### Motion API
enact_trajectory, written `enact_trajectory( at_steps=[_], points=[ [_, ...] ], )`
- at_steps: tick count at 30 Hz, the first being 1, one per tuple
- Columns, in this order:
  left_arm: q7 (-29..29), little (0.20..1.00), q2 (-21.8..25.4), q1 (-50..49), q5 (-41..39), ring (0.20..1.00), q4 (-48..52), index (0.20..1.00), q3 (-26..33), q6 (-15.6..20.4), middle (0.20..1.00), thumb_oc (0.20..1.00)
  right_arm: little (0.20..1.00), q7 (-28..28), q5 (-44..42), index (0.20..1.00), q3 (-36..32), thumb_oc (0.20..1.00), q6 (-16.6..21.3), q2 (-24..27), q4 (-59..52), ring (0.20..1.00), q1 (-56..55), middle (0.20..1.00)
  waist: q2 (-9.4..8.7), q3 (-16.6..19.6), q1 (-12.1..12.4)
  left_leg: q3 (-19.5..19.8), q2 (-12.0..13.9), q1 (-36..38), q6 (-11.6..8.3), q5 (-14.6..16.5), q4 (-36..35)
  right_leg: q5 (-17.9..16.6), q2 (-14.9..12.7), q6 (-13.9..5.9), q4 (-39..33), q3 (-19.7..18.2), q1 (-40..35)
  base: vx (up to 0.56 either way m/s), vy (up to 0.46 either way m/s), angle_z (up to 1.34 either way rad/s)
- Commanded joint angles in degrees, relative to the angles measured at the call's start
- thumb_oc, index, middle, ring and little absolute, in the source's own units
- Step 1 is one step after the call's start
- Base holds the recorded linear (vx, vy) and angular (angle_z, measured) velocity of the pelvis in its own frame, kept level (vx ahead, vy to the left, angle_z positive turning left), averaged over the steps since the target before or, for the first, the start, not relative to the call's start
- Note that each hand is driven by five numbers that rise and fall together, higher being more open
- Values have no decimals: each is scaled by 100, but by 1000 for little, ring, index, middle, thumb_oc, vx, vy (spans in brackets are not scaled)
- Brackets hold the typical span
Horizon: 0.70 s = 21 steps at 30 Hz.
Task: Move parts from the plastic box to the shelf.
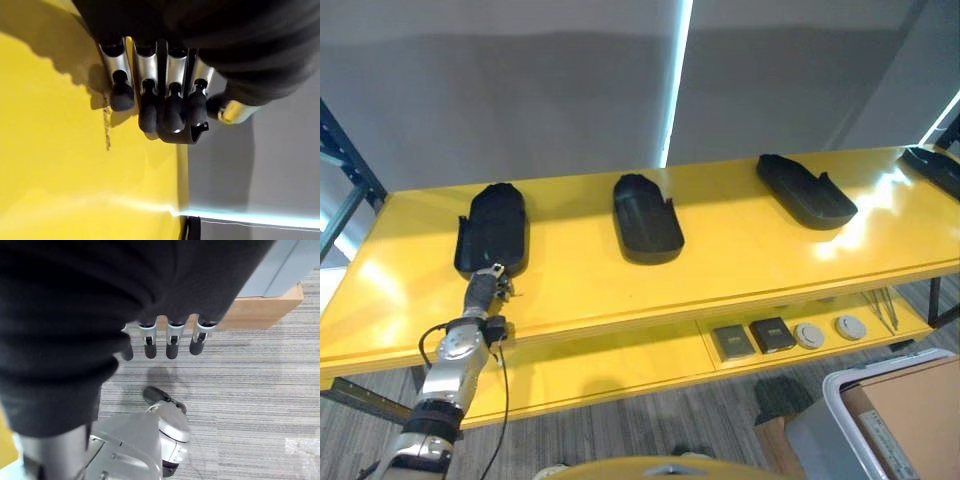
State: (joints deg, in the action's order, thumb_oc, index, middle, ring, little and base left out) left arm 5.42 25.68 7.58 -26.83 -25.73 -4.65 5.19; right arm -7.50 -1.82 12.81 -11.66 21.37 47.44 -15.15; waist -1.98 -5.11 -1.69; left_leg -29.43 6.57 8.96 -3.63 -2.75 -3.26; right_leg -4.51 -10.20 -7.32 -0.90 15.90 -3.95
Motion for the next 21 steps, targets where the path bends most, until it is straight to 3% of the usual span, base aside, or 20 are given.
enact_trajectory(
  at_steps=[1, 8, 13, 14, 16, 19, 21],
  points=[
    [-307, 1000, 97, 297, 96, 1000, 441, 1000, 112, 405, 1000, 1000, 1000, -108, 71, 1000, 91, 1000, 46, 92, -49, 1000, 146, 1000, 36, -187, 73, 538, 467, -273, -72, 251, 470, 289, -404, -423, 333, 46, -69, -32, 6, 0],
    [-1613, 1000, 370, -438, -260, 1000, 2475, 1000, 331, -14, 1000, 1000, 1000, -137, 71, 1000, -88, 1000, 181, 36, -2, 1000, 160, 1000, 122, -191, 346, 663, 410, -289, -53, 277, 447, 260, -429, -401, 262, 194, -158, -39, 10, 4],
    [-2948, 1000, 448, -663, -832, 1000, 3264, 1000, 292, -429, 1000, 1000, 1000, -72, 35, 1000, -84, 1000, 215, -17, 20, 1000, 248, 1000, 191, -159, 472, 699, 375, -293, -44, 269, 410, 214, -457, -411, 209, 279, -198, -44, 7, 8],
    [-3005, 1000, 454, -674, -888, 1000, 3343, 1000, 286, -502, 1000, 1000, 1000, -63, 28, 1000, -80, 1000, 219, -18, 34, 1000, 261, 1000, 195, -157, 481, 700, 372, -293, -46, 266, 406, 206, -460, -413, 201, 288, -202, -54, 10, 10],
    [-3982, 1000, 502, -710, -1402, 1000, 3799, 1000, 205, -1015, 1000, 1000, 1000, 14, 1, 1000, -56, 1000, 267, -24, 161, 1000, 371, 1000, 247, -127, 545, 685, 348, -279, -50, 240, 361, 122, -498, -452, 119, 363, -233, -68, 12, 14],
    [-4719, 1000, 646, -719, -1215, 1000, 3957, 1000, 69, -1167, 1000, 1000, 1000, 33, -26, 1000, -22, 1000, 277, 17, 258, 1000, 478, 1000, 275, -108, 559, 653, 343, -274, -59, 225, 345, 69, -520, -481, 74, 388, -230, -57, 6, 4],
    [-4876, 1000, 800, -783, -1414, 1000, 4014, 1000, -147, -1305, 1000, 1000, 1000, 42, -79, 1000, 39, 1000, 247, 59, 336, 1000, 593, 1000, 300, -101, 563, 645, 347, -283, -72, 202, 343, 56, -522, -486, 87, 388, -208, -51, 5, 0]
  ],
)
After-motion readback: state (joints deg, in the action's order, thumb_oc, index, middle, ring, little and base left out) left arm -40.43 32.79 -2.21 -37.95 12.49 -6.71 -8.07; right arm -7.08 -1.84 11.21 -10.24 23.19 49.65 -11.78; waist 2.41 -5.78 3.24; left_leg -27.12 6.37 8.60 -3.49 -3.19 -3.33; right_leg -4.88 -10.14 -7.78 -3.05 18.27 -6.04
